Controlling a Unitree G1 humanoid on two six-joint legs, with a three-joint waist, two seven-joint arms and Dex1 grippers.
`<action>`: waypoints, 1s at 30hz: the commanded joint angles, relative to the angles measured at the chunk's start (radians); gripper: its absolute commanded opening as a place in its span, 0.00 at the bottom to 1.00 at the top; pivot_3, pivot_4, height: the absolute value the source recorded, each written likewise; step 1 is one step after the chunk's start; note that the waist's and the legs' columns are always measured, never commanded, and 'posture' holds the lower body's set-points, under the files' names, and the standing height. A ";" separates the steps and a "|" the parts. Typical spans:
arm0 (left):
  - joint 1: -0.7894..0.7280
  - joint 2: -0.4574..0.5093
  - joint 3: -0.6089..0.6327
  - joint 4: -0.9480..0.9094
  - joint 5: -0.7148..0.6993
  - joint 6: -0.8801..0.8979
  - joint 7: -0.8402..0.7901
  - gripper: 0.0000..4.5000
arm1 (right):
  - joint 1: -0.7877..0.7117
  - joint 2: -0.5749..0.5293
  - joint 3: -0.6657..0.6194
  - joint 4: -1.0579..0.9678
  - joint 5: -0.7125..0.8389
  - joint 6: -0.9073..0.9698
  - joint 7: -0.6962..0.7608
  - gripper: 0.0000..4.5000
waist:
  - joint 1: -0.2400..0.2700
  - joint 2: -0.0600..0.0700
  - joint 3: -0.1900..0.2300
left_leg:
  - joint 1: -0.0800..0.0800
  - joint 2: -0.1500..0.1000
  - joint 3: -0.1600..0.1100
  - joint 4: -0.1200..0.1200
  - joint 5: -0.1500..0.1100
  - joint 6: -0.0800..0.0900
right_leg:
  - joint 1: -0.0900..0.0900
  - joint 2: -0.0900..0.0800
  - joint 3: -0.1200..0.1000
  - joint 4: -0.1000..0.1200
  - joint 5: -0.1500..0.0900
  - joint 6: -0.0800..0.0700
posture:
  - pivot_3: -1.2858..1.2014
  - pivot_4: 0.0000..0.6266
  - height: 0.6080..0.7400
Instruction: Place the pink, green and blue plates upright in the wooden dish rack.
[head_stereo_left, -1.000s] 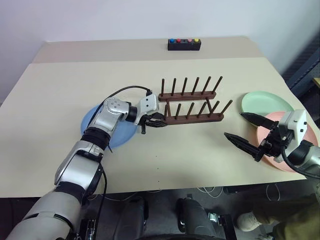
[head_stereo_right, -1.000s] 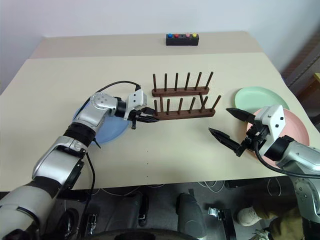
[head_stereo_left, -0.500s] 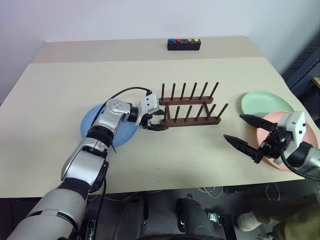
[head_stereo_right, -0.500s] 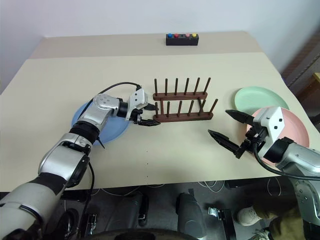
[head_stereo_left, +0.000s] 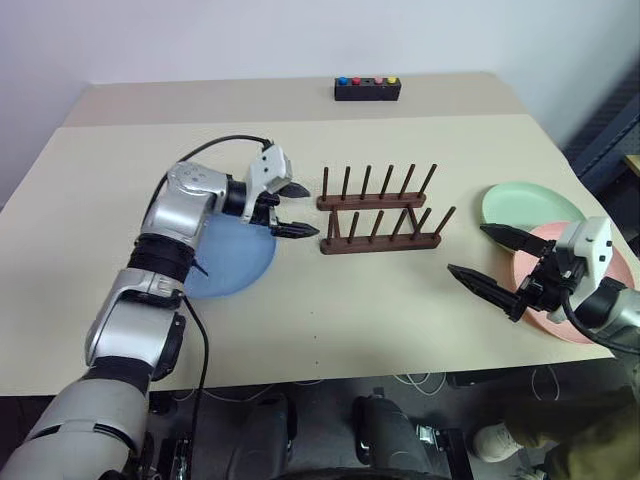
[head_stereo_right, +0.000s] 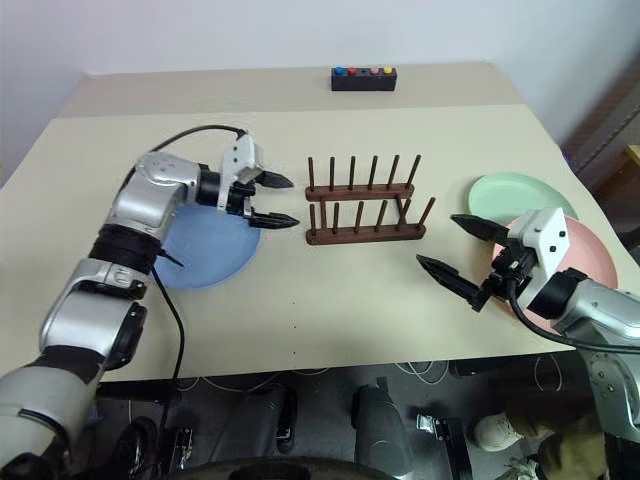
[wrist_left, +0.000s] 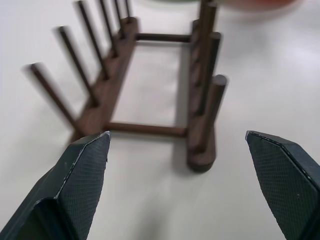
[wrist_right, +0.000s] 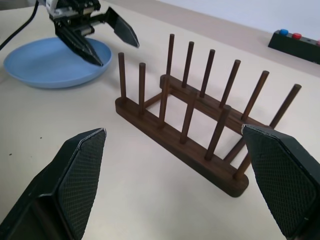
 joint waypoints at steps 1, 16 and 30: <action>0.054 0.081 0.063 -0.172 -0.100 0.155 -0.065 0.70 | -0.027 -0.002 0.010 0.017 -0.011 -0.021 0.005 1.00 | -0.007 0.000 0.000 | 0.000 0.000 0.000 0.000 0.000 0.000 | 0.000 0.000 0.000 0.000 0.000 0.000 | 0.52 0.24 1.00; 0.351 -0.001 0.078 -0.738 -0.367 0.653 0.202 0.00 | -0.011 0.011 0.144 0.083 -0.156 -0.080 0.009 0.01 | 0.001 0.000 0.000 | 0.001 0.001 0.000 0.001 0.000 0.000 | 0.000 0.000 0.001 0.001 0.000 0.000 | 0.52 0.24 1.00; 0.403 -0.063 -0.107 -0.722 -0.197 0.538 0.434 0.00 | -0.083 0.061 0.277 0.191 -0.340 -0.087 -0.118 0.01 | 0.004 0.001 0.000 | 0.002 0.000 0.001 0.001 0.000 0.000 | 0.001 0.000 0.002 0.001 0.000 0.000 | 0.52 0.24 1.00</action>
